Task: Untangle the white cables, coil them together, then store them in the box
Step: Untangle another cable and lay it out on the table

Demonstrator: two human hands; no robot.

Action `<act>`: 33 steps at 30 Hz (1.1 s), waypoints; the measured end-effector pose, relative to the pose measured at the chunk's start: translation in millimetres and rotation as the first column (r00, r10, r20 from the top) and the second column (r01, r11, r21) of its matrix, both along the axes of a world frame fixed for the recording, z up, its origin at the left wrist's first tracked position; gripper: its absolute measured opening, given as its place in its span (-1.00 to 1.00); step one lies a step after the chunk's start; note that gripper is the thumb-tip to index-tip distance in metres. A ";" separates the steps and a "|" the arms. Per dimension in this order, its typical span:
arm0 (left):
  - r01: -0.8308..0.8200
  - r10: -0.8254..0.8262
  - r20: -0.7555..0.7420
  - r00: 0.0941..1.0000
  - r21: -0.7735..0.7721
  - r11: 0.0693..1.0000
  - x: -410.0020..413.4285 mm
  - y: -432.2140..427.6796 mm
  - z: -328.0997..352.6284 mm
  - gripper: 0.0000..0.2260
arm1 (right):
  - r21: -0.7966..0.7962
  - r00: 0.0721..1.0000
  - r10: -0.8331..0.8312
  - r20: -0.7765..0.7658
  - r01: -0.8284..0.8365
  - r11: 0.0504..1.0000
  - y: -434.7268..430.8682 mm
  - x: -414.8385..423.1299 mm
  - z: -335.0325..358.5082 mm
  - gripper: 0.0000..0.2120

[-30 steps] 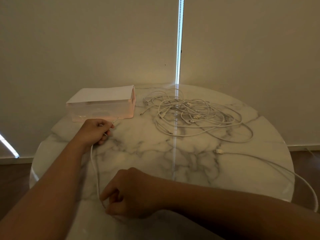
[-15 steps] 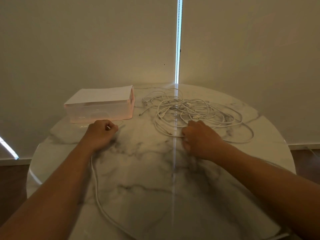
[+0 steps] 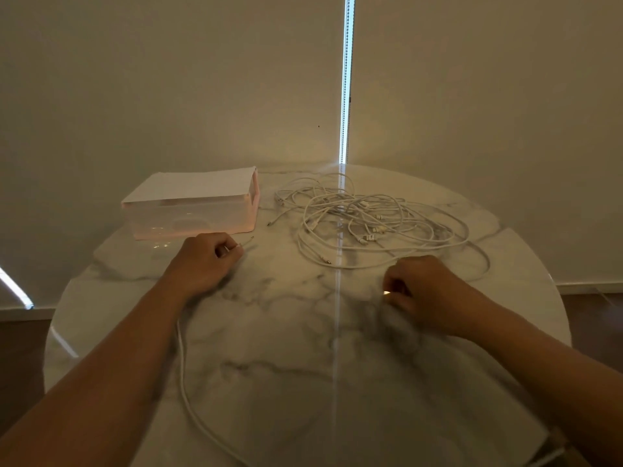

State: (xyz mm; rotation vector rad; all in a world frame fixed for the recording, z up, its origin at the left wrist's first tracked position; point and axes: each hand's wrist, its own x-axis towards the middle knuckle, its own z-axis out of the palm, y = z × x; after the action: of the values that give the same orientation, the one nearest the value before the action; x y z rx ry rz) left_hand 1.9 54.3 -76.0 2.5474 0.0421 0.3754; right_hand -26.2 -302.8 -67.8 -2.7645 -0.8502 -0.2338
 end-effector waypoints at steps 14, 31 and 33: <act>-0.025 0.034 -0.027 0.999 0.300 0.954 -3.0 -11.7 15.9 -0.88 | 0.046 0.998 0.059 -0.013 -0.059 0.997 34.8 38.3 13.3 -0.76; 0.042 -0.041 -0.014 0.999 0.042 0.998 0.0 -22.1 -2.8 -0.89 | 0.306 0.985 -0.137 0.101 0.100 0.947 33.5 74.6 18.0 -0.90; 0.048 -0.048 -0.016 0.999 0.035 0.998 -1.2 -22.4 -2.8 -0.89 | 0.339 0.975 -0.185 0.126 0.133 0.931 32.3 85.4 28.2 -0.92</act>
State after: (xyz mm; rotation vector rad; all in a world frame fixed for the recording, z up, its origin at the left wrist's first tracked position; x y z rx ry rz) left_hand 0.7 31.8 -78.8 2.5815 -0.0201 0.3408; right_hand 59.2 -270.5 -39.6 -2.5209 -0.5577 -0.5746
